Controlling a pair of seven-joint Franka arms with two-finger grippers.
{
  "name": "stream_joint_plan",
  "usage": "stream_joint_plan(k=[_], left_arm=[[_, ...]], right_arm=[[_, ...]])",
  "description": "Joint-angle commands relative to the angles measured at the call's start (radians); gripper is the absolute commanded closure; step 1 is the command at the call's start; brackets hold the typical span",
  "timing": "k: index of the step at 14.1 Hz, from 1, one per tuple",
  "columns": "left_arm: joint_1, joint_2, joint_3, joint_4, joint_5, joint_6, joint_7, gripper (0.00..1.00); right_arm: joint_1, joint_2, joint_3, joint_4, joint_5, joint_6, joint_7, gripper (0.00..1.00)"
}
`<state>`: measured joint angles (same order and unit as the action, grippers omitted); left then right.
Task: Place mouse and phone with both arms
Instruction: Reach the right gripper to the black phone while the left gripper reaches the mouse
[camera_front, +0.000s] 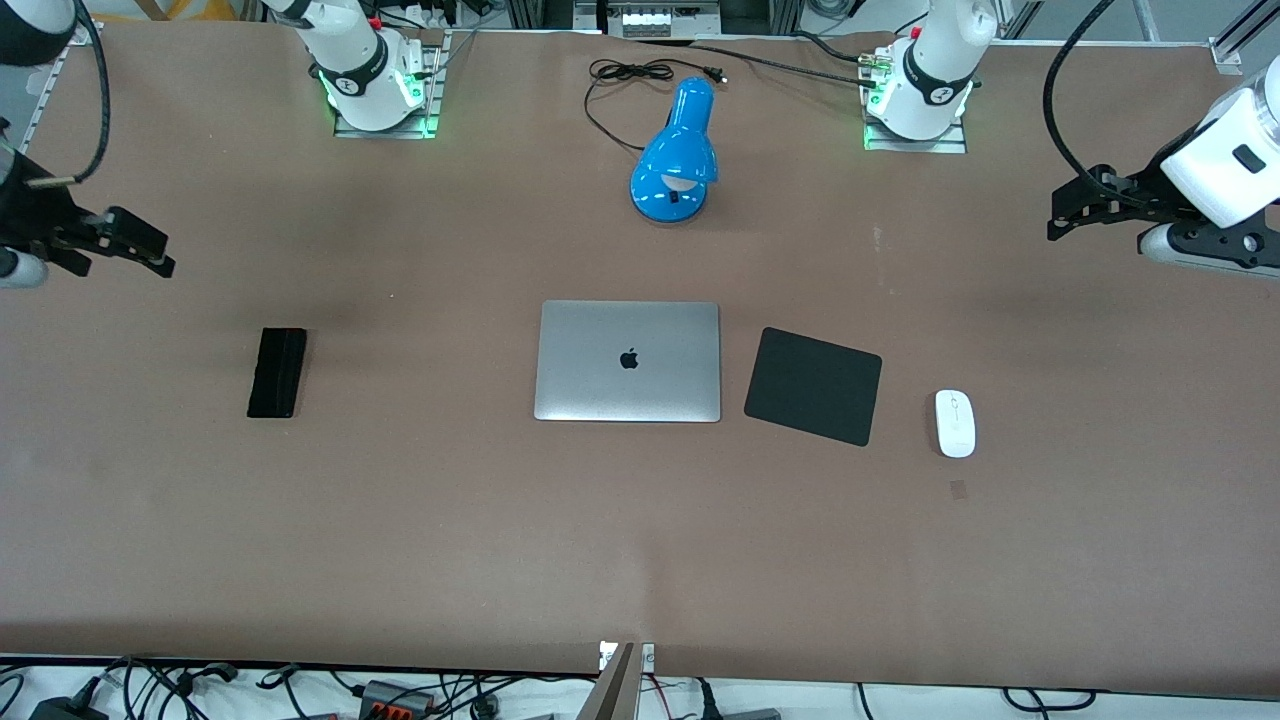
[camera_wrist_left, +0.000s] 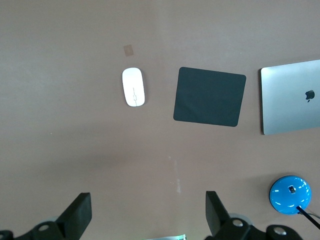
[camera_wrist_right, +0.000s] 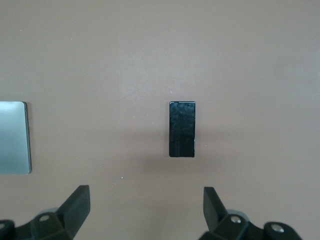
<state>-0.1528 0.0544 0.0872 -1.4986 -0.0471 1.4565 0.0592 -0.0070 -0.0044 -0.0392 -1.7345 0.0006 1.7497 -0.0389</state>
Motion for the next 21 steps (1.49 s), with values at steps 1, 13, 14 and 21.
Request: stream_joint_plan(k=[1,13,14,21], left_arm=[[0.001,0.099,-0.007,0.006,0.022,-0.016,0.01,0.0],[0.018,0.637,-0.003,0.047,0.069,0.203,0.016,0.0],[0.022,0.647,-0.006,0.047,0.069,0.232,0.016,0.0],[0.038,0.702,-0.009,0.035,0.069,0.435,0.019,0.0]], right_arm=[[0.005,0.079,-0.004,0.013,0.001,-0.007,-0.016,0.0],[-0.059,0.381,-0.008,-0.192,-0.048,0.474,0.002,0.0],[-0.071,0.412,-0.007,-0.194,-0.048,0.497,0.002,0.0],[-0.114,0.526,-0.004,-0.201,-0.008,0.542,0.007,0.0]])
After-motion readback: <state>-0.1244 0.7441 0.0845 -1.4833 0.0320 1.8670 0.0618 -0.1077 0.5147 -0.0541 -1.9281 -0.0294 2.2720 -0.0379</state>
